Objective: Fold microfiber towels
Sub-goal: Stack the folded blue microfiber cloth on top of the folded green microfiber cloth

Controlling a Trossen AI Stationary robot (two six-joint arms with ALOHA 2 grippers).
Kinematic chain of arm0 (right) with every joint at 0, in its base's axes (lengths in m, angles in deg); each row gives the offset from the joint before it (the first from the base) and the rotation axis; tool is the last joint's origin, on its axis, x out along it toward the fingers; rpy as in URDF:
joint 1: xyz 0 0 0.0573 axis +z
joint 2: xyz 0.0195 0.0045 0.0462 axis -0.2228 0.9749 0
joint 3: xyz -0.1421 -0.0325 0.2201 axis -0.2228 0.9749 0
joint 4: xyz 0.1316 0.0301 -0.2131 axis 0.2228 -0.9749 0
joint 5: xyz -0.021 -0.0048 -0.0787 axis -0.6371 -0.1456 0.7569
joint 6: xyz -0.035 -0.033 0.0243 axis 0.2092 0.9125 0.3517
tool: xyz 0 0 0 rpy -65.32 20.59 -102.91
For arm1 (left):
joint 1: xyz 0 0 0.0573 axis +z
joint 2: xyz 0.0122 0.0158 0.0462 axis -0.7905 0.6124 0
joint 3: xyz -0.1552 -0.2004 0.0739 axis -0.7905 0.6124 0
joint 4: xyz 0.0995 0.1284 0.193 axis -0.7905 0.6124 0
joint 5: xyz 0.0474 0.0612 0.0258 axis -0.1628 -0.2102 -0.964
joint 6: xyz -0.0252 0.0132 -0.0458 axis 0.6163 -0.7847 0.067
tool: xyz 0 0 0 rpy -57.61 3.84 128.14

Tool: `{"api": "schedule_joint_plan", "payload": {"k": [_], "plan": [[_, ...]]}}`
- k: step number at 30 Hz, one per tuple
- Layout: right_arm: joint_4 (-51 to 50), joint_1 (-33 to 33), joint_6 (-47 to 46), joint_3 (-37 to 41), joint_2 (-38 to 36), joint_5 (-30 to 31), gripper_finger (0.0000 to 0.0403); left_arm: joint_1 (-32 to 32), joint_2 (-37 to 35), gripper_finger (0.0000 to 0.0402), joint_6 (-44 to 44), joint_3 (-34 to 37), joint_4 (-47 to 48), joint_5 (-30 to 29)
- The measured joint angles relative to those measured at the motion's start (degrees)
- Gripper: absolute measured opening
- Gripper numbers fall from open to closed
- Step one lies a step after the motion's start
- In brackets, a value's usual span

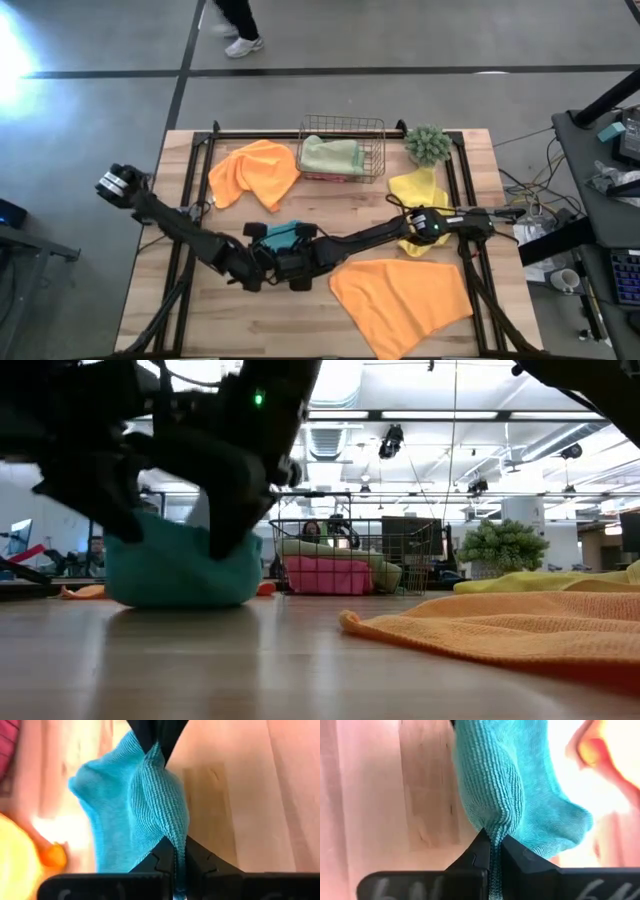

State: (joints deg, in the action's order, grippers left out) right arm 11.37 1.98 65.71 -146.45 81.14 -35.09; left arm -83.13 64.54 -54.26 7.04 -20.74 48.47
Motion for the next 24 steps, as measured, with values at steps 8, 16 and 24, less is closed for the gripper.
{"api": "schedule_joint_plan", "payload": {"k": [8, 16, 24], "plan": [[-5.28, -0.28, -1.68, -3.09, -2.05, 0.32, 0.0009, 5.65, -5.77, 0.0002, -7.80, -0.97, 2.59, -0.14], [-8.32, -0.37, -3.25, -3.09, -6.11, 3.31, 0.0009, 10.69, -9.30, 0.0002, -15.97, -2.95, 2.87, 3.07], [-11.07, -1.06, -3.81, -3.09, -10.46, 6.42, 0.0008, 15.28, -9.73, 0.0002, -23.14, -7.89, 4.28, 3.49]]}}
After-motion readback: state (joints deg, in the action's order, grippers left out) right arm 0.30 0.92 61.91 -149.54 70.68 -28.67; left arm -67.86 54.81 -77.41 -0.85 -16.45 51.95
